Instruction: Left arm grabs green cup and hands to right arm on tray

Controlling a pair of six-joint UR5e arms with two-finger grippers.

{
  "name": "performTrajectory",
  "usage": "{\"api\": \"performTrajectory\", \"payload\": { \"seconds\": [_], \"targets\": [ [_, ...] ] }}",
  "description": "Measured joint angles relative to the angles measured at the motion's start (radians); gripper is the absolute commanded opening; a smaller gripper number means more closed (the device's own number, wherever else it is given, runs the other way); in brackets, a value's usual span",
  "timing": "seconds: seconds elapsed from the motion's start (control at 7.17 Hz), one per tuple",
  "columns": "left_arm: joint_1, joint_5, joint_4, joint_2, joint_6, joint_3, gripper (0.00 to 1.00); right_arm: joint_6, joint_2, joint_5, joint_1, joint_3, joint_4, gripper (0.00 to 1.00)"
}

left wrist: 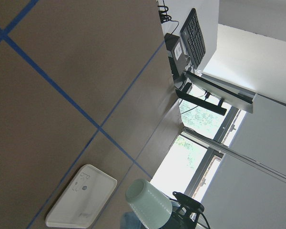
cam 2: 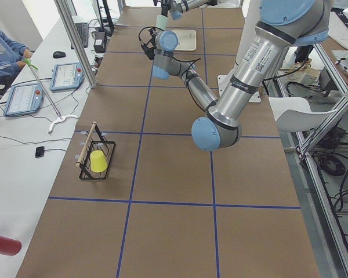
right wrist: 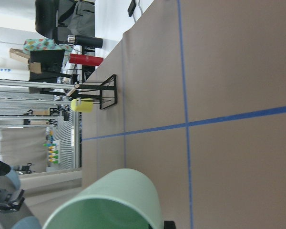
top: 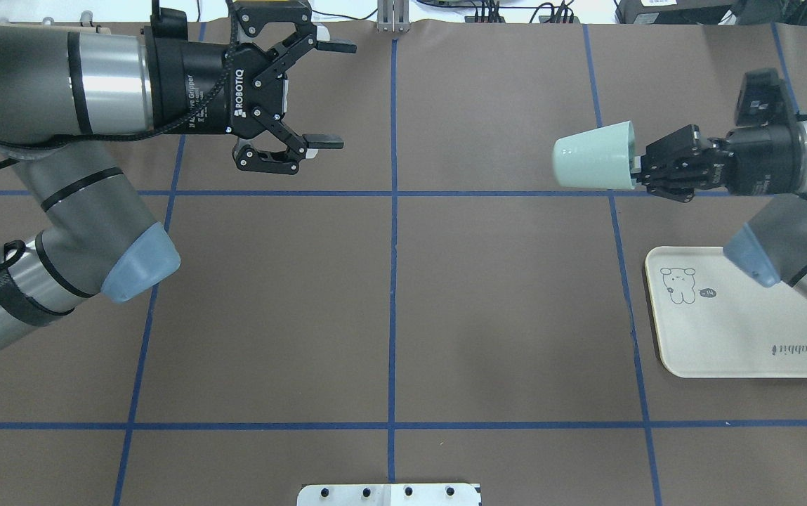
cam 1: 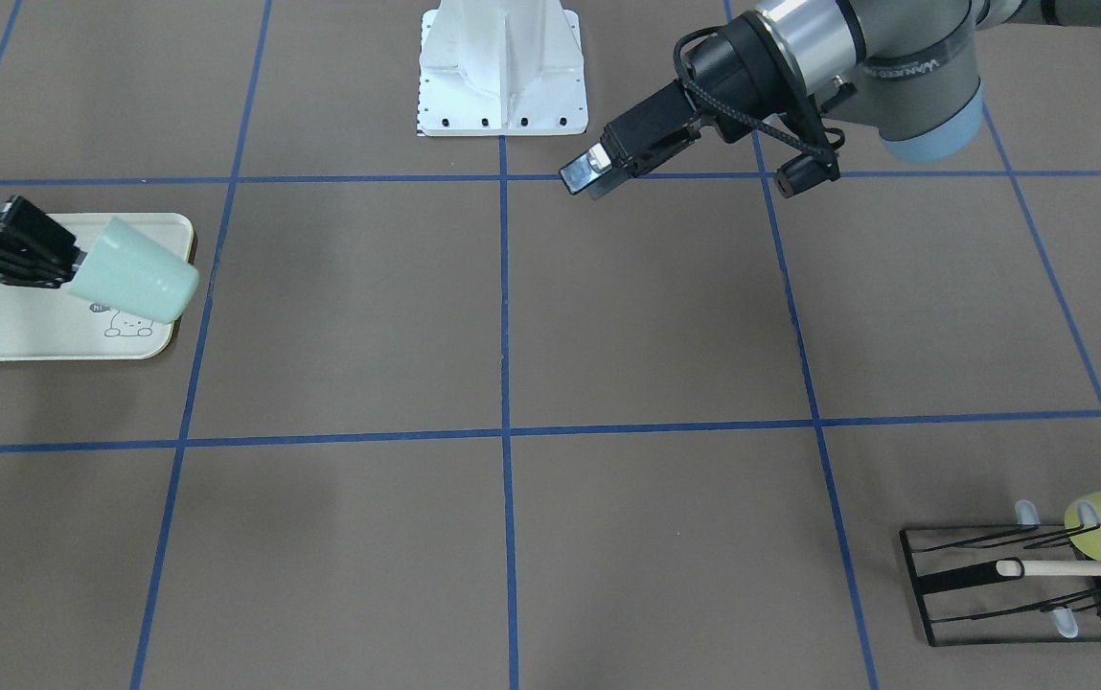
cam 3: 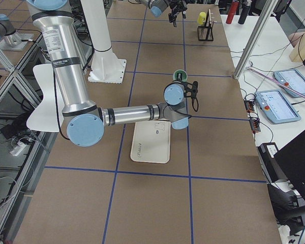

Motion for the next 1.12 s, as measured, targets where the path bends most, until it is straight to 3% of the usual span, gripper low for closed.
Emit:
{"api": "performTrajectory", "payload": {
  "seconds": [0.28,0.42,0.7,1.12],
  "targets": [
    [-0.014,-0.003,0.034,0.036,0.049,-0.004,1.00,-0.204,-0.046,0.123,0.114,-0.007,-0.260,0.00],
    [-0.016,0.000,0.037,0.047,0.054,-0.004,1.00,-0.231,-0.063,0.120,0.145,-0.007,-0.333,0.00],
    [-0.017,0.004,0.040,0.055,0.057,-0.004,1.00,-0.279,-0.092,0.017,0.180,-0.007,-0.399,0.00],
    [-0.041,-0.003,0.052,0.092,0.137,-0.011,1.00,-0.632,-0.120,-0.092,0.181,0.002,-0.622,0.00]
  ]
}}
